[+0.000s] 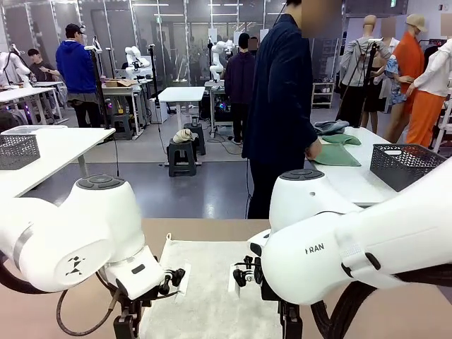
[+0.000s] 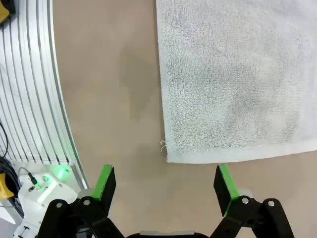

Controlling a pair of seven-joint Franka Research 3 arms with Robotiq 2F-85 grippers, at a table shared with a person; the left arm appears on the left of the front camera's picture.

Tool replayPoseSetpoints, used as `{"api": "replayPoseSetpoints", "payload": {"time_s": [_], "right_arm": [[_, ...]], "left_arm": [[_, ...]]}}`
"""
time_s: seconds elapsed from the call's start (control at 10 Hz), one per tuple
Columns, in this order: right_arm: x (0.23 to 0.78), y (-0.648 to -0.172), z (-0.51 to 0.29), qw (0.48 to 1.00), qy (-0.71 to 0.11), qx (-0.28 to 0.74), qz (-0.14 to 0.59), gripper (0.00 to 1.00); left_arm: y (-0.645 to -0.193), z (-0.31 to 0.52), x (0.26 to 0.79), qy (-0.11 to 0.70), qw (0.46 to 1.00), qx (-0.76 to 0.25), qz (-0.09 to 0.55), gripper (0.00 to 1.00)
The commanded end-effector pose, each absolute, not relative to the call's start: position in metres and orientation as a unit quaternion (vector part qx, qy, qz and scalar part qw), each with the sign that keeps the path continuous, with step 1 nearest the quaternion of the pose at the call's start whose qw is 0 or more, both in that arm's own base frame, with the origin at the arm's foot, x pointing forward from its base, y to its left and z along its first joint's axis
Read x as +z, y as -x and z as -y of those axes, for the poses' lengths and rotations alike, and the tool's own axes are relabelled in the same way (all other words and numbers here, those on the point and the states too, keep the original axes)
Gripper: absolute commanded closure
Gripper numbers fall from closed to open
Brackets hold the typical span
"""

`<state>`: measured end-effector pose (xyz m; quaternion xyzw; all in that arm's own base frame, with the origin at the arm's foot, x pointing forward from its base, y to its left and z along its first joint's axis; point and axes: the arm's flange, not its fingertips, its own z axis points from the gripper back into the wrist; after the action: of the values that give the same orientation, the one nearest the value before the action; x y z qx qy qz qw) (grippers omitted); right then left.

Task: Fold the towels and place them in the basket.
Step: When a person lays out a Towel with hook on the table, fold it in half twice.

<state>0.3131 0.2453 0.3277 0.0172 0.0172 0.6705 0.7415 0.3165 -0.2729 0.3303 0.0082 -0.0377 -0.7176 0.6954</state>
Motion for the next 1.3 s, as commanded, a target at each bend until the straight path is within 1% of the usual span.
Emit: {"api": "replayPoseSetpoints", "payload": {"time_s": [0.0,0.5,1.2], "right_arm": [[0.311,-0.292,-0.232,0.746,-0.013,0.666,-0.014,0.0],[0.294,-0.291,-0.227,0.747,-0.01,0.664,-0.022,0.0],[0.279,-0.298,-0.222,0.741,-0.002,0.671,-0.007,0.0]], "left_arm": [[-0.301,0.262,0.314,-0.004,0.704,-0.708,0.051,0.0],[-0.304,0.257,0.303,0.009,0.701,-0.712,0.042,0.0],[-0.31,0.25,0.289,0.005,0.695,-0.717,0.045,0.0]]}}
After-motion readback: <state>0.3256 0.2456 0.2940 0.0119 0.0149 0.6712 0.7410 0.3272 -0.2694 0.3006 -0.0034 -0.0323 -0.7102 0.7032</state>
